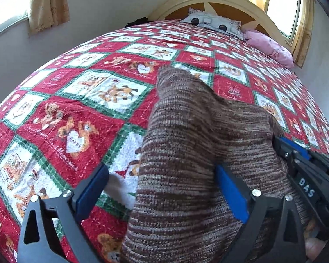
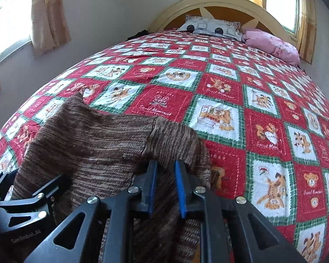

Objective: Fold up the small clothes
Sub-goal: 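Fold the held end over the bundle and lower it with both tools, then open both tools and release the folded sweater onto the quilt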

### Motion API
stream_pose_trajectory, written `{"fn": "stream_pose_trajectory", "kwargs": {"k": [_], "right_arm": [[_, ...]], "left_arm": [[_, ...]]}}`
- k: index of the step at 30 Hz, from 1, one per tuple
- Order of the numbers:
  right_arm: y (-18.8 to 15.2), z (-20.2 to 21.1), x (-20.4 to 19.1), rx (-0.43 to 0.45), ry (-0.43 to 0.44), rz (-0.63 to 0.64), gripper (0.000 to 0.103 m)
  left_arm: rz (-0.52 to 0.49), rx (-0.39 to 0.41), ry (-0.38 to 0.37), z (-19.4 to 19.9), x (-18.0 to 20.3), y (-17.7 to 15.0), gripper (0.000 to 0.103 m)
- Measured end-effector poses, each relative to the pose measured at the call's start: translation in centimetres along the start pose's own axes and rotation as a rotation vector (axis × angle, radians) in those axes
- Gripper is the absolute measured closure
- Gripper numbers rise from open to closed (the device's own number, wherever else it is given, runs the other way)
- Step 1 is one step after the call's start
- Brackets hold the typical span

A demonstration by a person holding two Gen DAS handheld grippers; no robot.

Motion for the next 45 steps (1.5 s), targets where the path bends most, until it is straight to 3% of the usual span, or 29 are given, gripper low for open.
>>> {"fn": "stream_pose_trajectory", "kwargs": {"k": [10,13,16,22,28,31,35,39,43,45], "right_arm": [[0.0,0.6,-1.1,-0.002,-0.048,0.127,0.086],[-1.0,4.8,-1.6,0.094,-0.089,0.146,0.086],[-2.9,8.0,-2.7,0.129,-0.059,0.186,0.086],[-4.8,8.5,-1.9,0.023,0.005,0.099,0.086],[-5.6,9.4,-0.9,0.021,0.046,0.029,0.085],[-5.9,12.1,-0.2,0.071,0.038,-0.028,0.085],[-7.4,15.3,-1.5,0.109,0.085,0.026,0.085],[-9.6,14.4,-2.1,-0.009,0.146,0.013,0.085],[-10.0,14.2,-2.1,-0.008,0.151,0.005,0.084],[-10.1,14.3,-2.3,-0.008,0.149,0.015,0.084]], "left_arm": [[-0.009,-0.006,0.019,-0.4,0.1,0.1,0.000],[-0.005,-0.006,0.018,-0.4,0.2,0.1,0.000],[-0.016,-0.002,0.033,-0.3,0.3,0.0,0.000],[-0.030,-0.002,0.046,-0.3,0.5,0.0,0.000],[-0.025,-0.029,0.029,0.3,0.2,-0.4,0.000],[0.023,-0.050,-0.025,2.4,-1.0,-1.6,0.000],[-0.019,-0.020,-0.038,6.2,-1.2,-4.1,0.000],[-0.094,-0.023,0.008,8.6,-1.5,-6.6,0.000],[-0.034,0.004,-0.012,9.2,-2.8,-7.8,0.000],[-0.055,-0.005,0.006,9.2,-2.4,-7.7,0.000]]}}
Point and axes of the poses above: each gripper's, at about its wrist camera, not at the fingertips, and z roughly against the way its jaws point, x to its right, y to its top, the point moved 1 cm from there along -z, roughly the way its jaws point, and after that the axes turned 10 degrees about x, right-handed, at the moved point
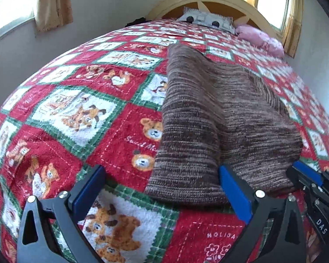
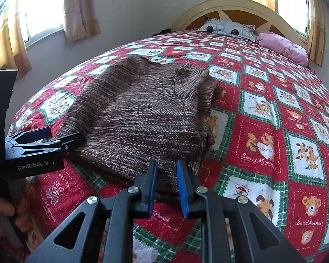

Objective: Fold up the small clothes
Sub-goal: 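Open both tools and release the folded sweater onto the quilt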

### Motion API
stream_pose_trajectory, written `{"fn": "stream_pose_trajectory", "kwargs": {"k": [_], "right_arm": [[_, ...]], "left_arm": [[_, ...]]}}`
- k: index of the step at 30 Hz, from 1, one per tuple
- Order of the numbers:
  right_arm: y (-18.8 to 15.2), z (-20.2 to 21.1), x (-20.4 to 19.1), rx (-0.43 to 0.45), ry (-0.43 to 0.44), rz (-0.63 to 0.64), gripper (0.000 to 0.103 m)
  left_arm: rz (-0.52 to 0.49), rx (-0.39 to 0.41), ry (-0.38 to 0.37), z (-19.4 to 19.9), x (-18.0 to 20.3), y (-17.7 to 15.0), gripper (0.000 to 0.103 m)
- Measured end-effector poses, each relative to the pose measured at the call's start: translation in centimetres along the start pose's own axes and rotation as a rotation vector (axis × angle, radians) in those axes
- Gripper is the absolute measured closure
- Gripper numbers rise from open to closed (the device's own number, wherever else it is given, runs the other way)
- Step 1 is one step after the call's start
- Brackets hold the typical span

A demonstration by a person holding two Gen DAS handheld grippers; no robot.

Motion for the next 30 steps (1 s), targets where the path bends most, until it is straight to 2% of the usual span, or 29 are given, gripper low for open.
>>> {"fn": "stream_pose_trajectory", "kwargs": {"k": [5,8,10,12,14,17,19,21,26,30], "right_arm": [[-0.7,1.8,-0.5,0.000,0.017,-0.022,0.084],[-1.4,3.5,-0.6,0.028,0.035,-0.084,0.083],[-1.8,4.2,-1.0,0.029,0.032,-0.109,0.074],[-2.3,4.7,-1.4,0.018,0.038,-0.133,0.067],[-2.7,5.2,-1.6,0.007,0.040,-0.130,0.065],[-3.3,5.7,-1.8,-0.025,-0.002,-0.118,0.064],[-4.0,6.0,-1.4,-0.065,0.004,-0.163,0.055],[-4.8,6.1,-1.2,-0.106,0.005,-0.204,0.052],[-5.2,7.7,-1.6,-0.148,-0.007,-0.192,0.052],[-4.9,9.5,-2.1,-0.141,-0.012,-0.187,0.052]], "left_arm": [[0.013,-0.054,0.020,0.9,0.2,-0.3,0.000],[-0.026,-0.049,0.040,2.3,0.7,-1.0,0.000],[-0.070,-0.076,0.053,2.3,1.3,-1.8,0.000],[-0.064,-0.087,0.048,2.4,1.5,-2.6,0.000],[-0.048,-0.086,0.044,2.8,1.5,-2.9,0.000],[-0.048,-0.104,0.045,3.2,1.6,-3.2,0.000],[-0.042,-0.120,0.037,3.7,1.6,-3.6,0.000],[-0.054,-0.132,0.036,4.3,1.8,-4.0,0.000],[-0.170,-0.145,0.041,6.2,2.3,-5.0,0.000],[-0.201,-0.125,0.056,8.9,2.5,-5.0,0.000]]}}
Point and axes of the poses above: each gripper's, at about its wrist camera, not at the fingertips, and z roughly against the way its jaws point, x to its right, y to its top, the point moved 1 cm from there along -z, roughly the way its jaws point, and after that the axes turned 10 degrees about x, right-handed, at the moved point
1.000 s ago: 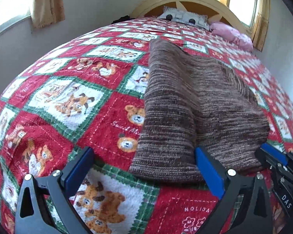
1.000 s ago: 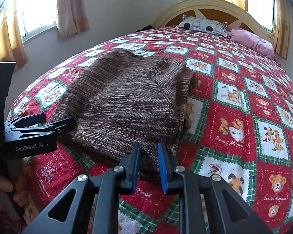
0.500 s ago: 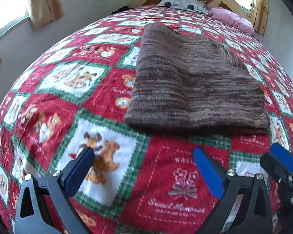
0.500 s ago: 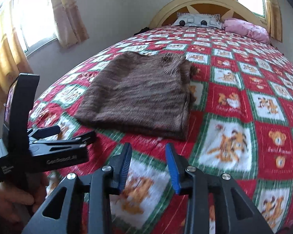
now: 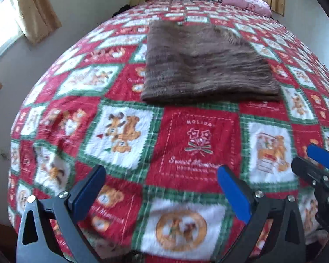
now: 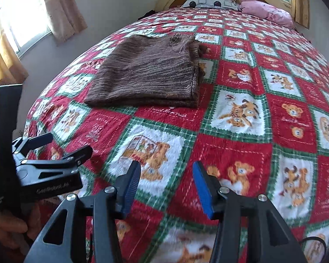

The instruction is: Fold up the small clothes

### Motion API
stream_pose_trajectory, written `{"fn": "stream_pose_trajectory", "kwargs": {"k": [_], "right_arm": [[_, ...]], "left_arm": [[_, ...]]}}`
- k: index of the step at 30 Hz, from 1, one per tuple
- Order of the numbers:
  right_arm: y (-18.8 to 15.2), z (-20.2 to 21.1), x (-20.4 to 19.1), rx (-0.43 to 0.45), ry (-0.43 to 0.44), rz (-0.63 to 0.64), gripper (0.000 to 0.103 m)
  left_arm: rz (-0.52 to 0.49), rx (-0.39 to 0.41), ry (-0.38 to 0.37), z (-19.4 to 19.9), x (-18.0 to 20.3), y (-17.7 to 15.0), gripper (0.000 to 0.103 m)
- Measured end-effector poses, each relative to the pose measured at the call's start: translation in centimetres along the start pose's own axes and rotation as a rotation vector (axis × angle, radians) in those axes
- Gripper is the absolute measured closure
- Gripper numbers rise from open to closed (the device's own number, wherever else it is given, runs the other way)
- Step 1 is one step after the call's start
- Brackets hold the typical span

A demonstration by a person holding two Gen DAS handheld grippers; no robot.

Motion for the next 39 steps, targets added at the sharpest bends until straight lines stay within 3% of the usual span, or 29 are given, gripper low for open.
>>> {"fn": "stream_pose_trajectory", "kwargs": {"k": [7,13,20,22,25,30,34,39], "right_arm": [[1.2,4.5,-1.5,0.076,0.043,0.006,0.052],[2.8,9.7,-1.5,0.278,-0.024,0.014,0.045],[4.3,14.6,-2.4,0.496,-0.067,0.047,0.044],[4.9,15.5,-3.0,0.536,-0.068,0.065,0.035],[6.7,16.4,-3.8,0.561,-0.060,0.080,0.033],[8.5,18.3,-4.3,0.631,-0.035,-0.015,0.032],[7.1,18.3,-4.9,0.680,-0.083,-0.010,0.032],[6.6,17.5,-5.0,0.646,-0.091,-0.005,0.032]], "left_arm": [[-0.034,0.129,-0.004,5.4,1.1,1.8,0.000],[-0.017,0.269,0.006,9.3,1.0,3.4,0.000],[0.020,0.478,0.091,13.7,-0.1,4.3,0.000],[0.053,0.509,0.095,14.5,-0.8,4.6,0.000],[0.081,0.555,0.126,15.7,-1.7,5.0,0.000],[0.084,0.646,0.186,17.5,-2.7,5.1,0.000],[0.109,0.670,0.163,18.1,-3.3,5.1,0.000],[0.117,0.680,0.146,18.4,-3.1,5.1,0.000]]}}
Point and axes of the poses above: each gripper's, at about its wrist camera, not at the fingertips, and z roughly against the way its jaws point, x to its right, y to its top, the point moved 1 cm from there along -z, roughly the way its jaws point, and after that the axes turned 10 degrees about x, right-handed, at the moved point
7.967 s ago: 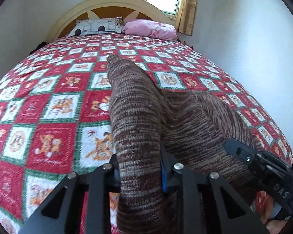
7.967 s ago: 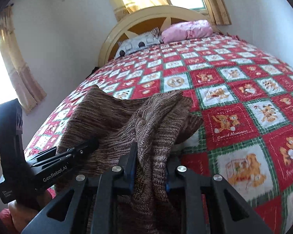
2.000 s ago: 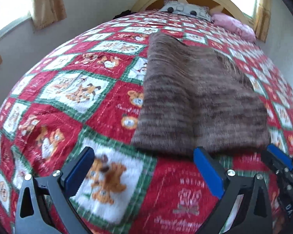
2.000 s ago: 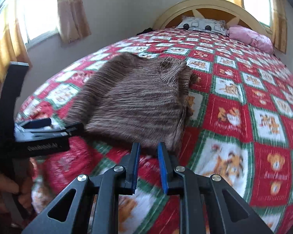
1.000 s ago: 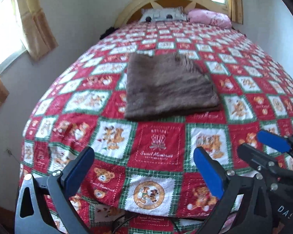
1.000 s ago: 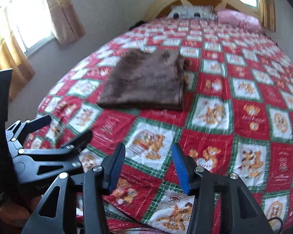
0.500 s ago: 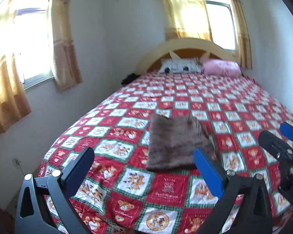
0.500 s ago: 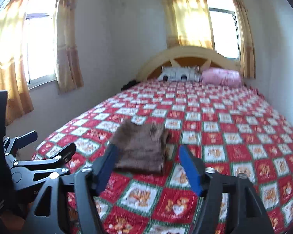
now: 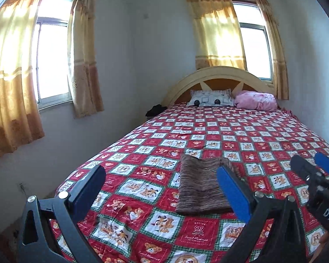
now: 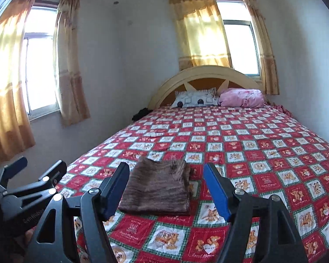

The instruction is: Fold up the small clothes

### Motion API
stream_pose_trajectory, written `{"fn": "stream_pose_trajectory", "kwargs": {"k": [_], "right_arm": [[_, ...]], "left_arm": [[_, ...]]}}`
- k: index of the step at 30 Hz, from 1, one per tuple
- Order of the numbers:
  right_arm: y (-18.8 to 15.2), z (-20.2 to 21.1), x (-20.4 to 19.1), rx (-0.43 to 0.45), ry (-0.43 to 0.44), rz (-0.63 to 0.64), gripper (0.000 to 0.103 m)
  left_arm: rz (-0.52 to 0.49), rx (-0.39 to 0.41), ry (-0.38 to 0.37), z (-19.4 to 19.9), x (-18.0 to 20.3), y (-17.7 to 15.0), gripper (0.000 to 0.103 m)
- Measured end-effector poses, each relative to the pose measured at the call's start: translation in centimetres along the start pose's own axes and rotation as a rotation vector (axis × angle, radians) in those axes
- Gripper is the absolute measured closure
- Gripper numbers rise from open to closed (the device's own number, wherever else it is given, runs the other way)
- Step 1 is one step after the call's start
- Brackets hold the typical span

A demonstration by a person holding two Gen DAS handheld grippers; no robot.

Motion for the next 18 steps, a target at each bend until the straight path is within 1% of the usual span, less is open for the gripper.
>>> {"fn": "stream_pose_trajectory", "kwargs": {"k": [3,6,8,13,18], "right_arm": [[0.02,0.28,0.21,0.013,-0.001,-0.008,0.032],[0.10,0.45,0.43,0.023,-0.011,-0.008,0.032],[-0.04,0.31,0.59,0.016,-0.016,-0.007,0.032],[-0.37,0.17,0.73,-0.001,-0.014,-0.013,0.032],[-0.53,0.15,0.94,-0.005,-0.013,-0.020,0.032]], "left_arm": [[-0.011,0.011,0.006,0.30,0.29,0.08,0.000],[-0.008,-0.001,-0.006,0.12,0.29,-0.02,0.000],[-0.003,-0.013,-0.012,-0.07,0.27,-0.11,0.000],[-0.008,-0.032,0.000,-0.27,0.42,-0.35,0.000],[-0.013,-0.035,0.003,-0.23,0.55,-0.43,0.000]]}}
Point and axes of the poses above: each gripper's, at about its wrist camera, not at the fingertips, and z roughly against the way its jaws point, x to its right, y to its top, the point moved 1 cm from there along -z, roughly the way its jaws point, and after that the axes turned 10 degrees about x, right-handed, at the moved point
